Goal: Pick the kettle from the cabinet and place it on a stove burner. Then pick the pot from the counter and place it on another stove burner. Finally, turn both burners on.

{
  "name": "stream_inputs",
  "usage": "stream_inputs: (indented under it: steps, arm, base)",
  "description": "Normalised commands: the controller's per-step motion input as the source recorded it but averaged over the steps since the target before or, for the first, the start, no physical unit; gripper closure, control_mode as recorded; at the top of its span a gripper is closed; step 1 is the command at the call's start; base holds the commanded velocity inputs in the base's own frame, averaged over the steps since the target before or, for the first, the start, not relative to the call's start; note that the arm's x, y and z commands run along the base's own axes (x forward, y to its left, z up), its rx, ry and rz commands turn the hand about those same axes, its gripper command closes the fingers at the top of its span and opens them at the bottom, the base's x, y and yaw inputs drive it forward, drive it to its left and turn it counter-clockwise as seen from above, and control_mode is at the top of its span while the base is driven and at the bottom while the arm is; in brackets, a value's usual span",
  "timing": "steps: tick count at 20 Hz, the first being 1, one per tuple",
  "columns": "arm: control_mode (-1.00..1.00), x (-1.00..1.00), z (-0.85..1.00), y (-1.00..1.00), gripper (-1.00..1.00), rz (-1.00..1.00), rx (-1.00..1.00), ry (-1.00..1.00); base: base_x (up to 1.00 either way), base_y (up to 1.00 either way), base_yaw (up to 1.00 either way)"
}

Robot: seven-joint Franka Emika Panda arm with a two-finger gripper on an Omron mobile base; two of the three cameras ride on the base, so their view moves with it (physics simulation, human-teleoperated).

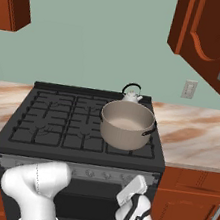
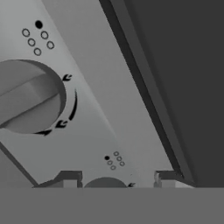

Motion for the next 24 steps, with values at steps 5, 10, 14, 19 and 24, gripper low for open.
stream_inputs:
  steps: [5,10,14,19,24]
  arm:
    - [-1.0,-0.1,0.02,0.0,-1.0,0.01,0.01,0.0]
    - [-1.0,-0.18,0.17,-0.07,-1.0,0.02,0.01,-0.01]
    - [-1.0,-0.26,0.25,-0.16,-1.0,0.01,0.0,-0.05]
    - [-1.0,-0.34,0.24,-0.1,-1.0,0.0,0.0,-0.04]
    - [-1.0,-0.42,0.23,-0.03,-1.0,0.0,0.0,-0.07]
  base:
    - [0.0,0.0,0.0]
    - [0.0,0.0,0.0]
    - [0.0,0.0,0.0]
    - [0.0,0.0,0.0]
    - [0.0,0.0,0.0]
